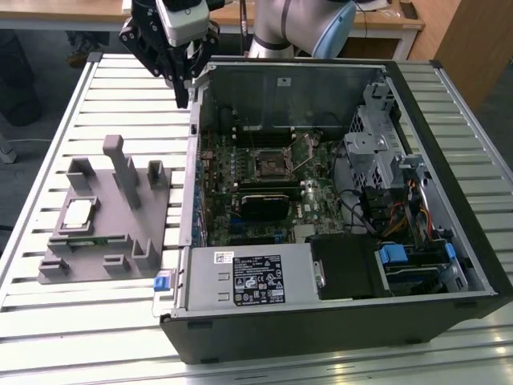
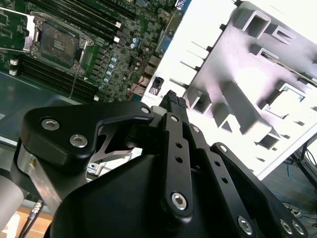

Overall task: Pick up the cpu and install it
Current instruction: 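Reach for the cpu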

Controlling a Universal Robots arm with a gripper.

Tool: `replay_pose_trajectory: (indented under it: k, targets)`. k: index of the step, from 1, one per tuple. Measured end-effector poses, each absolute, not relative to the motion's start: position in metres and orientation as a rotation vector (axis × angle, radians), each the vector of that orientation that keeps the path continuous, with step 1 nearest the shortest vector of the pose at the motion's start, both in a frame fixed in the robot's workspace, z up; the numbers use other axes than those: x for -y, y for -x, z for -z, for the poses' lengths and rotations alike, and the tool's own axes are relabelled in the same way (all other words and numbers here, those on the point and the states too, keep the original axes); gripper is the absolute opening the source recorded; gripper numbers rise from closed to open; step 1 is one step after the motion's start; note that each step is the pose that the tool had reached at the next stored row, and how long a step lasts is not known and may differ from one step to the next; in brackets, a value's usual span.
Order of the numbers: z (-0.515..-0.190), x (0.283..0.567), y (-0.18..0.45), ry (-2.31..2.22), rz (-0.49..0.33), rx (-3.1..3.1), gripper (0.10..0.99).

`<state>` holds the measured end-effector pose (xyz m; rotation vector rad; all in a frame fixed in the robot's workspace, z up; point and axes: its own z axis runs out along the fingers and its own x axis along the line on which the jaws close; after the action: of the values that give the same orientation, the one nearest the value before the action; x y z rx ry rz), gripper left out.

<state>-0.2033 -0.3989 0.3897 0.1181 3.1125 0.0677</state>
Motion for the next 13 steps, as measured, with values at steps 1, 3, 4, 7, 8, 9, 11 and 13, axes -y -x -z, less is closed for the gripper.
replay_pose_trajectory:
  k: [1,3,4,7,8,9,11,13]
  targets:
    - [-0.390,0.399,0.204,-0.118,-0.068,-3.112,0.106]
    - [-0.390,0.399,0.206,-0.118,-0.068,-3.112,0.106]
    - [-0.390,0.399,0.207,-0.118,-0.068,-3.113,0.106]
    - [-0.390,0.399,0.210,-0.118,-0.068,-3.112,0.106]
    - [-0.389,0.399,0.211,-0.118,-0.068,-3.113,0.106]
    - [-0.389,0.399,0.211,-0.118,-0.068,-3.113,0.106]
    - [-0.389,0.399,0.213,-0.118,-0.068,-3.113,0.106]
    - [-0.389,0.399,0.215,-0.118,-0.068,-3.112,0.106]
